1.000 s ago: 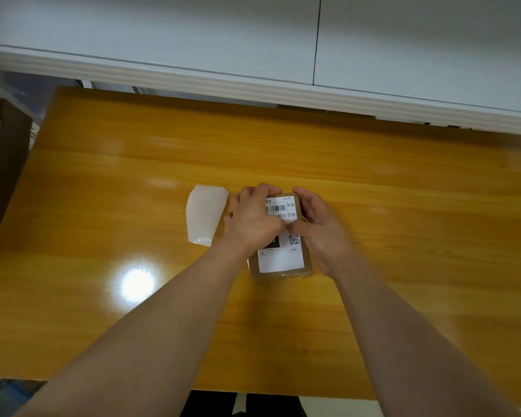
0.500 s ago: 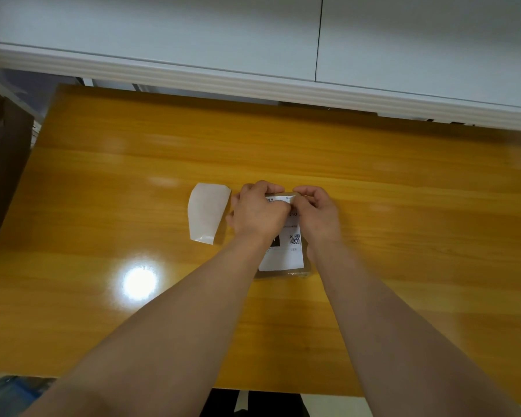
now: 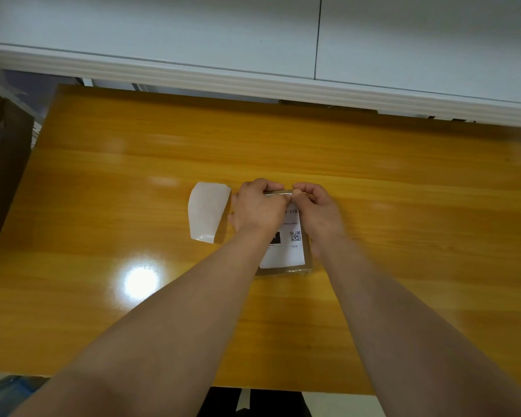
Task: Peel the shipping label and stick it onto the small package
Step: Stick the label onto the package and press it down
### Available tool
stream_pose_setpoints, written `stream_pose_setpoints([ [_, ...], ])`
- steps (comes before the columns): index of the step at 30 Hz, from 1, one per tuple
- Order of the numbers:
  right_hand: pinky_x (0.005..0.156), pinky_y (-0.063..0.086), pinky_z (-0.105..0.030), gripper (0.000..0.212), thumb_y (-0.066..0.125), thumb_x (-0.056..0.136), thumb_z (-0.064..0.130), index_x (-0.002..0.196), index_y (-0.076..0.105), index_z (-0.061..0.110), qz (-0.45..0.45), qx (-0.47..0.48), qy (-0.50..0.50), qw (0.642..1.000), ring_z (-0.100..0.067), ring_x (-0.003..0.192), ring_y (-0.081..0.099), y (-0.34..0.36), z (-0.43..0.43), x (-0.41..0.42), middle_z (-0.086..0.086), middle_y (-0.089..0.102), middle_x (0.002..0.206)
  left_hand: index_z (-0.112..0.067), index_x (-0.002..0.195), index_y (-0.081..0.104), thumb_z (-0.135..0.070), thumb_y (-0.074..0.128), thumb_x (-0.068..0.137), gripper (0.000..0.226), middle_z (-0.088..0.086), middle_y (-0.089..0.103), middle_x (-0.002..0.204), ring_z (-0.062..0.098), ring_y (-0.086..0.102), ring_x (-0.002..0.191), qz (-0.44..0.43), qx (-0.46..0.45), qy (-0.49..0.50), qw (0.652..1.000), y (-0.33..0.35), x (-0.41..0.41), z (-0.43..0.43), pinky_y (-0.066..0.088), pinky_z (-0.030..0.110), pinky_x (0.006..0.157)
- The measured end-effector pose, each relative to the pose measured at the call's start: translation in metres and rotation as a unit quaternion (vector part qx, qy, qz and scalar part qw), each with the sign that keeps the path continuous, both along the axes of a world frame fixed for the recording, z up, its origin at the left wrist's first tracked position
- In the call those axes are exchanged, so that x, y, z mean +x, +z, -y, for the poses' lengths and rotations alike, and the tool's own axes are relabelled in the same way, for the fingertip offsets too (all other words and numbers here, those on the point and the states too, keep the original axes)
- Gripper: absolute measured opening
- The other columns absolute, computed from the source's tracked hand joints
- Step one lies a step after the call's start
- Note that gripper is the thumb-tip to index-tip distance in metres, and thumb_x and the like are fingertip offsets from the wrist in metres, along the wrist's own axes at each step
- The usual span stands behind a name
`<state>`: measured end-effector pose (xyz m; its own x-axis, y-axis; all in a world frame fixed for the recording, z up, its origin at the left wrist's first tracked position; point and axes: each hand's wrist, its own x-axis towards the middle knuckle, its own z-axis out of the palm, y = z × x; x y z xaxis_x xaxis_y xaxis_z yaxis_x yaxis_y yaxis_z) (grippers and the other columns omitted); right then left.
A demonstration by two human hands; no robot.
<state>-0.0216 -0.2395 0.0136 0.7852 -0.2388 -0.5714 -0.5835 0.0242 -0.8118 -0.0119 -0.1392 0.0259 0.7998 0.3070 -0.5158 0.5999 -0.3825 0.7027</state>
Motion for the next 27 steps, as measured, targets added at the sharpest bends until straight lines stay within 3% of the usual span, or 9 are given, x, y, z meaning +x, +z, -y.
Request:
stream_pose_setpoints([
  [3,0.087,0.058,-0.042,0.026,0.058,0.098,0.034,0.124,0.06,0.038,-0.03,0.031,0.001,0.999,-0.021,0.099,0.069,0.003,0.013,-0.004,-0.001,0.072,0.111,-0.052,0.07,0.064,-0.048,0.07,0.062,0.011,-0.014,0.066,0.107,0.025,0.064,0.11,0.001,-0.034,0.025,0.999,-0.002,-0.004,0.0,0.051,0.054,0.094],
  [6,0.097,0.053,-0.042,0.017,0.059,0.097,0.04,0.113,0.062,0.035,-0.046,0.02,0.011,0.999,-0.02,0.111,0.064,0.011,0.02,-0.008,0.001,0.07,0.116,-0.074,0.072,0.056,-0.05,0.07,0.06,0.03,-0.01,0.07,0.102,0.027,0.067,0.105,0.009,-0.06,0.064,0.996,-0.012,-0.005,-0.002,0.054,0.055,0.091],
  [8,0.087,0.053,-0.036,0.011,0.058,0.096,0.042,0.103,0.063,0.034,-0.057,-0.01,0.058,0.997,-0.015,0.104,0.063,0.018,0.023,-0.011,0.005,0.069,0.108,-0.076,0.071,0.054,-0.05,0.07,0.06,0.032,-0.009,0.071,0.1,0.028,0.067,0.105,0.008,-0.066,0.097,0.993,-0.015,-0.005,-0.003,0.054,0.055,0.09],
  [11,0.067,0.044,-0.025,0.021,0.061,0.096,0.037,0.113,0.064,0.025,-0.06,-0.043,0.123,0.99,-0.005,0.088,0.059,0.027,0.025,-0.015,0.012,0.065,0.1,-0.061,0.068,0.061,-0.047,0.068,0.061,0.016,-0.01,0.072,0.097,0.028,0.067,0.104,0.004,-0.064,0.152,0.986,-0.01,-0.006,-0.007,0.055,0.055,0.088],
  [16,0.094,0.051,-0.036,0.047,0.071,0.089,0.028,0.134,0.058,0.022,-0.048,-0.07,0.155,0.984,-0.019,0.118,0.06,0.026,0.02,-0.019,0.001,0.062,0.132,-0.04,0.074,0.062,-0.038,0.071,0.071,0.01,-0.006,0.074,0.087,0.027,0.07,0.098,-0.009,-0.1,0.237,0.966,-0.002,-0.008,-0.012,0.061,0.047,0.08],
  [19,0.092,0.056,-0.042,0.044,0.071,0.089,0.016,0.131,0.058,0.022,-0.028,-0.096,0.168,0.981,-0.02,0.108,0.065,0.024,0.017,-0.021,0.002,0.065,0.123,-0.028,0.088,0.066,-0.02,0.072,0.087,0.01,-0.003,0.071,0.081,0.023,0.072,0.085,-0.046,-0.176,0.289,0.94,0.003,-0.01,-0.014,0.062,0.04,0.08],
  [21,0.088,0.058,-0.042,0.043,0.071,0.089,0.01,0.128,0.06,0.023,-0.016,-0.106,0.162,0.981,-0.021,0.103,0.068,0.022,0.018,-0.021,0.004,0.067,0.113,-0.026,0.105,0.065,-0.016,0.066,0.089,0.019,-0.001,0.07,0.093,0.025,0.069,0.097,-0.069,-0.163,0.26,0.949,0.004,-0.014,-0.018,0.059,0.041,0.087],
  [24,0.087,0.059,-0.043,0.042,0.072,0.088,0.008,0.125,0.061,0.024,-0.017,-0.1,0.159,0.982,-0.02,0.098,0.069,0.019,0.02,-0.02,0.006,0.069,0.107,-0.037,0.135,0.049,-0.016,0.062,0.082,0.059,0.0,0.052,0.137,0.029,0.043,0.133,-0.042,0.04,0.043,0.997,0.007,-0.019,-0.026,0.04,0.049,0.107],
  [27,0.086,0.059,-0.043,0.042,0.07,0.087,0.006,0.124,0.061,0.026,-0.021,-0.092,0.163,0.982,-0.019,0.094,0.07,0.018,0.018,-0.018,0.002,0.069,0.112,-0.047,0.149,0.031,-0.016,0.07,0.077,0.087,0.002,0.032,0.153,0.029,0.027,0.142,0.027,0.101,-0.147,0.984,0.015,-0.015,-0.029,0.029,0.05,0.112],
])
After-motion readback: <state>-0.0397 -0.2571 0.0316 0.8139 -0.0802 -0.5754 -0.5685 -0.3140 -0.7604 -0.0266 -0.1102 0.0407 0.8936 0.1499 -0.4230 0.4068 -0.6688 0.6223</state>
